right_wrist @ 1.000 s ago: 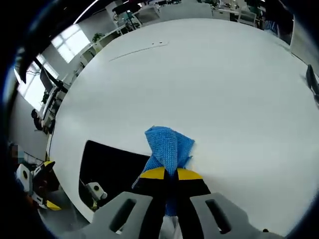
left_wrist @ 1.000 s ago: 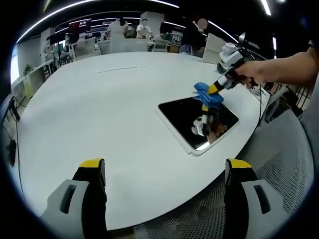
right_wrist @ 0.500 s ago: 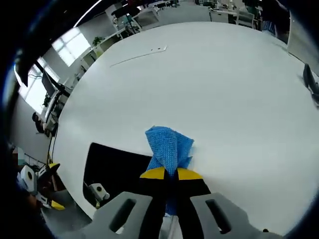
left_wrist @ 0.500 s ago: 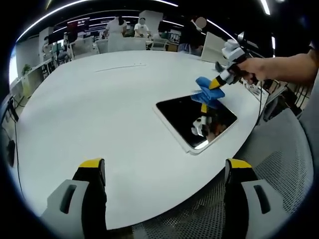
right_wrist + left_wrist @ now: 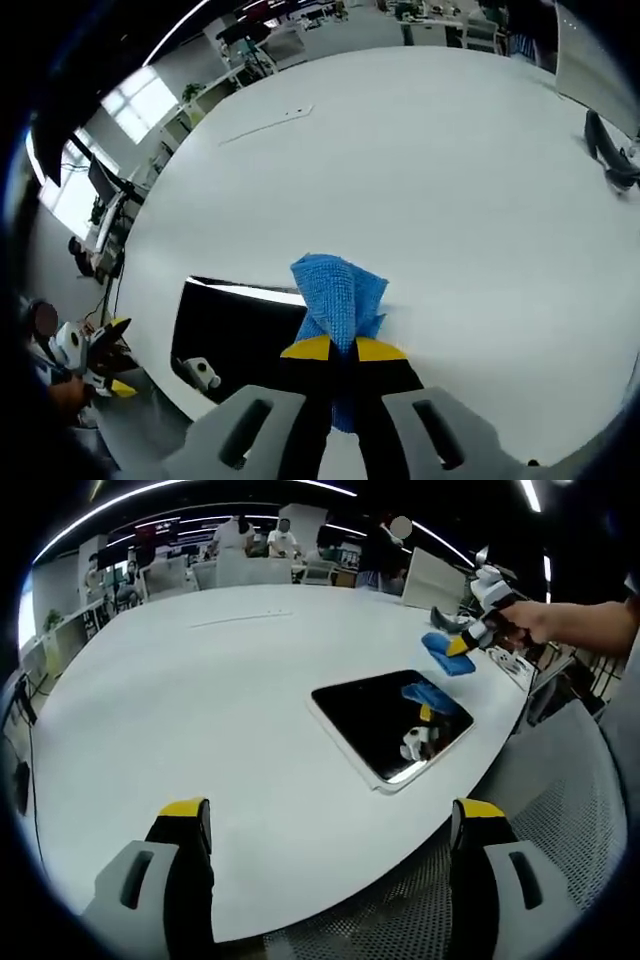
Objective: Wipe the mirror surface with the cleaning cloth until all visible marks leave the cleaned area.
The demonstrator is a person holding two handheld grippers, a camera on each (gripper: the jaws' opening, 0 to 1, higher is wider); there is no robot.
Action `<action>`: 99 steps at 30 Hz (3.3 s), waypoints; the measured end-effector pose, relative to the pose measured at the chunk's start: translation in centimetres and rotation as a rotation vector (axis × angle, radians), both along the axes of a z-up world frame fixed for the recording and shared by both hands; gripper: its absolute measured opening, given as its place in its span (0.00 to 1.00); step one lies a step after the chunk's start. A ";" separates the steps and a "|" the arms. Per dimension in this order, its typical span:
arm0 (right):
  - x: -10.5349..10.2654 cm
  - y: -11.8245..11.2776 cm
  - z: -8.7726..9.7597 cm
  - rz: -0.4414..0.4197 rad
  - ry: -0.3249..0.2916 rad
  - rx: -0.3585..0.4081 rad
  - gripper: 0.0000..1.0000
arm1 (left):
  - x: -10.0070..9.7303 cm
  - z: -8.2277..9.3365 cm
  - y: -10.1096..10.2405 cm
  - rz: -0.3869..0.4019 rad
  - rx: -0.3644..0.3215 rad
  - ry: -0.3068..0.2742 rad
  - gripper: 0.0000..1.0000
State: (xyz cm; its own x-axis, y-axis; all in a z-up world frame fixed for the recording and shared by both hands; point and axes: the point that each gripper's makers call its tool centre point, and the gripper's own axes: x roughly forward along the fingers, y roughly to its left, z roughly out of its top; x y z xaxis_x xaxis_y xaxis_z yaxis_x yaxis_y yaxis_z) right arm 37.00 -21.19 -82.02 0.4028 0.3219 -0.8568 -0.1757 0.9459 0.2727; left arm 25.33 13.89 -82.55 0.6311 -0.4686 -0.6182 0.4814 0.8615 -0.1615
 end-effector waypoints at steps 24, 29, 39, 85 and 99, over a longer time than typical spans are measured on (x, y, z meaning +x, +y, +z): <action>-1.8 -2.0 -5.5 0.029 0.045 -0.086 0.05 | 0.3 -0.3 1.0 0.022 0.054 -0.011 0.99; -1.6 -2.0 -5.4 0.108 -0.004 -0.104 0.05 | 0.4 -0.3 1.1 0.025 0.063 -0.021 0.99; -1.7 -1.1 -5.0 0.167 -0.093 -0.086 0.28 | 0.7 0.2 1.2 0.027 0.059 -0.045 0.99; -9.1 -6.0 0.3 0.281 -0.499 0.031 0.99 | 1.1 1.7 1.1 0.044 -0.001 -0.102 0.99; -9.2 -7.3 -0.7 0.230 -0.466 0.037 0.99 | 1.0 1.5 1.1 0.044 0.008 -0.096 0.99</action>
State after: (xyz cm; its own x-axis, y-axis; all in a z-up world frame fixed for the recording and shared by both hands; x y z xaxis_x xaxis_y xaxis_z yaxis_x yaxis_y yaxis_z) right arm 27.81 -28.46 -82.68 0.6545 0.4730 -0.5898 -0.4881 0.8601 0.1482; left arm 26.33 15.00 -81.06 0.7073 -0.4343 -0.5578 0.4562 0.8831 -0.1092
